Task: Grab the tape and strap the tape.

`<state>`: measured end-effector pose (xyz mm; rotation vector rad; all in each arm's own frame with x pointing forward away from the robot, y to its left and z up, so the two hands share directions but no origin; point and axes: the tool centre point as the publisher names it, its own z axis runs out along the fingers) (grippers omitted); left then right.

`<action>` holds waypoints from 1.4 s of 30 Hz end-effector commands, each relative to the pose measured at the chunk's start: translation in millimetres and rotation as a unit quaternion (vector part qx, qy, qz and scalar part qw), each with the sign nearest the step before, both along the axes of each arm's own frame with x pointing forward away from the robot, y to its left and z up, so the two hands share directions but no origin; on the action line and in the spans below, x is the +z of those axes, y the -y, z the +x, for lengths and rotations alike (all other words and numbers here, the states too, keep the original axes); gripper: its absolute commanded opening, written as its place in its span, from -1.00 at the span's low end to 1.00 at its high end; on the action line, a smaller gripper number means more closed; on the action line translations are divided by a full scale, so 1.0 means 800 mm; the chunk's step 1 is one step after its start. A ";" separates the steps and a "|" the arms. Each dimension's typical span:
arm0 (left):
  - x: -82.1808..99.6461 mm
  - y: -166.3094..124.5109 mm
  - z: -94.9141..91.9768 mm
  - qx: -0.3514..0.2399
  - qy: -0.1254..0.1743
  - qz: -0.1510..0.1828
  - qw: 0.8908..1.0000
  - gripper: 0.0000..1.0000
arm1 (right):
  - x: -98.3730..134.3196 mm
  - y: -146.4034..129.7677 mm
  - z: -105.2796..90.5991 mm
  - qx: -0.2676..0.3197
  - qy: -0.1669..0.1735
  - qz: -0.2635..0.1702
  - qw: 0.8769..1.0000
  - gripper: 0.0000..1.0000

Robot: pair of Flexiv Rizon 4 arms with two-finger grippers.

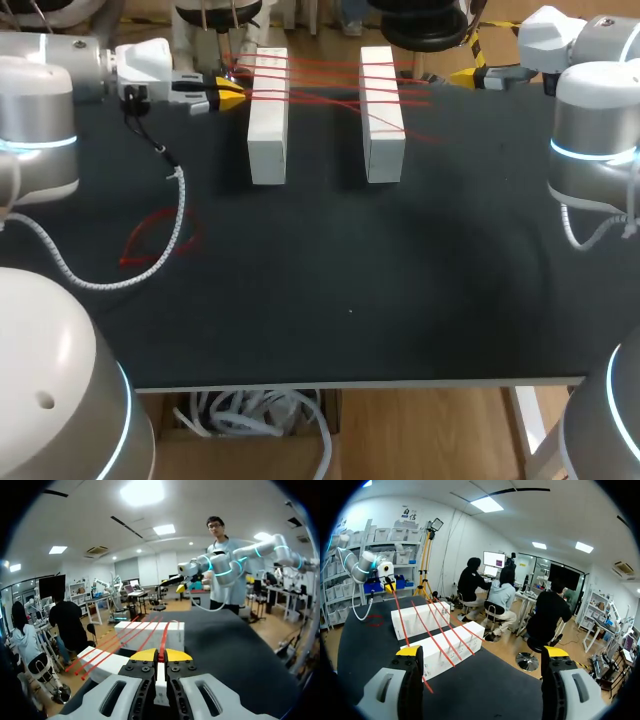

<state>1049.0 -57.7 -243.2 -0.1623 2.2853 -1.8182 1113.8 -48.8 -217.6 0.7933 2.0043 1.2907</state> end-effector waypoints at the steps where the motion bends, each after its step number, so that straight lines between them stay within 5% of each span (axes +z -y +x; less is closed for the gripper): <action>1: 0.001 0.000 -0.002 0.001 0.001 0.001 1.000 -1.00 | 0.001 0.001 0.000 0.001 -0.001 0.000 1.000 1.00; 11: 0.001 0.000 -0.002 0.001 0.001 0.001 1.000 -1.00 | 0.001 0.001 0.000 0.001 -0.001 0.000 1.000 1.00; 15: 0.001 -0.001 -0.001 -0.015 0.066 -0.074 0.995 -1.00 | 0.001 0.001 0.000 0.001 -0.001 0.000 1.000 1.00; 24: 0.026 0.008 -0.002 -0.051 0.117 -0.166 0.978 -1.00 | 0.001 0.001 0.000 0.001 -0.001 0.000 1.000 1.00; 34: 0.075 0.033 -0.001 -0.077 0.088 -0.195 0.974 -1.00 | 0.001 0.001 0.000 0.001 -0.001 0.000 1.000 1.00; 42: 0.102 0.037 -0.002 -0.057 0.092 -0.206 0.973 -1.00 | 0.001 0.001 0.000 0.001 -0.001 0.000 1.000 1.00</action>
